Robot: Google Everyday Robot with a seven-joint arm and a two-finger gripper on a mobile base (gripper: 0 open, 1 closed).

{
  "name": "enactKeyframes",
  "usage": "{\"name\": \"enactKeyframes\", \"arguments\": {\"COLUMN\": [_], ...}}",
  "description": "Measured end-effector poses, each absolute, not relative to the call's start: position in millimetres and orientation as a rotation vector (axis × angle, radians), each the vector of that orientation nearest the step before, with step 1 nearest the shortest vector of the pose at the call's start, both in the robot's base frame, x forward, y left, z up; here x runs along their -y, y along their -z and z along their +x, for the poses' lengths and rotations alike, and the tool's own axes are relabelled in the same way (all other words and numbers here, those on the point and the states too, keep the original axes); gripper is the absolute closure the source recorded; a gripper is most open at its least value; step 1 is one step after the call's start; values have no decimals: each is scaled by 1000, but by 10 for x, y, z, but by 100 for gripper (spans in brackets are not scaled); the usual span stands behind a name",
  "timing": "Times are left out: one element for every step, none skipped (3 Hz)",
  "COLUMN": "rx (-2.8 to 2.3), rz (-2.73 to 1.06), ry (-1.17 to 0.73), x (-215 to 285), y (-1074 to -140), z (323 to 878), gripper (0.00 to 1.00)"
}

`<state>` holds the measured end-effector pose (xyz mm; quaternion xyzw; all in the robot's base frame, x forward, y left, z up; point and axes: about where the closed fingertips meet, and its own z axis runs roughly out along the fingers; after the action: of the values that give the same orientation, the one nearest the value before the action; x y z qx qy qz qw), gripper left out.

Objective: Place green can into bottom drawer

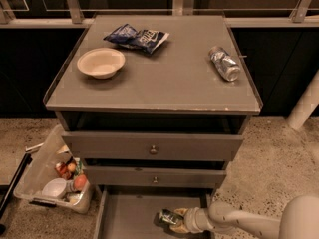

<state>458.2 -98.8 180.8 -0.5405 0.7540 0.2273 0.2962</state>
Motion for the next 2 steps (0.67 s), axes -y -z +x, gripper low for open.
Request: {"name": "enactKeyframes", "arguments": {"rx": [-2016, -2015], "rz": [-1441, -1435], "ry": [-638, -662], "x": [856, 755], "y": [-1562, -1430], "z": [4525, 4483], "gripper": [100, 100]}}
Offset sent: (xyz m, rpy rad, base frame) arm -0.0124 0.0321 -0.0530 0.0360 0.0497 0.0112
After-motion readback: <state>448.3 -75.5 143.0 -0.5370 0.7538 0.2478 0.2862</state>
